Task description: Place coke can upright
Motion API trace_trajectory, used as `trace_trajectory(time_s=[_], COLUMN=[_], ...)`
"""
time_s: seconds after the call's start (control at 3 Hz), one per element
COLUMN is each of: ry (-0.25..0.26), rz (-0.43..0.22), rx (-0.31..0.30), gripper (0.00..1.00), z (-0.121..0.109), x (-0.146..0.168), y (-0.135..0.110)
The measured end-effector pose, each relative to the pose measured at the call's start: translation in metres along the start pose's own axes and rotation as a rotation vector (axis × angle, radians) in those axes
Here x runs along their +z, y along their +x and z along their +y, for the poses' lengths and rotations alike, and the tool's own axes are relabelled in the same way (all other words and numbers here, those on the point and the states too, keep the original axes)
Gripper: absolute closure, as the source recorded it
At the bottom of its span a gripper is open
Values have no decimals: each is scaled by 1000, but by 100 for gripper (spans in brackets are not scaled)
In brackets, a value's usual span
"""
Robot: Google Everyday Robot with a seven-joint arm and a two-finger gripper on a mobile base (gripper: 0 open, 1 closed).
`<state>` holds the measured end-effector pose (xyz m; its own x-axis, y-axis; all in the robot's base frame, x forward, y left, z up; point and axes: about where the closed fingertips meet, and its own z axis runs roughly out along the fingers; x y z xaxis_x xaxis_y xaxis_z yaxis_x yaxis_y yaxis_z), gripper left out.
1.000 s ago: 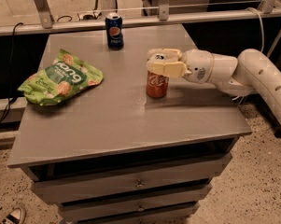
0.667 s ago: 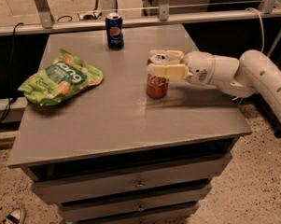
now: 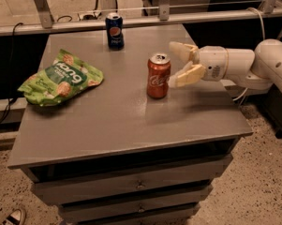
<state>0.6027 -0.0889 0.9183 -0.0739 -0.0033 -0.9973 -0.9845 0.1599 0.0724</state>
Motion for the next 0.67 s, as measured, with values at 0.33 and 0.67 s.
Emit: trace_trajectory(time_s=[0.33,0.67], ry=[43,127], rz=[112,205], rx=[-114,-195], gripper=[0,0], z=[-1,-8], x=[-41,-96], y=[-17,-29])
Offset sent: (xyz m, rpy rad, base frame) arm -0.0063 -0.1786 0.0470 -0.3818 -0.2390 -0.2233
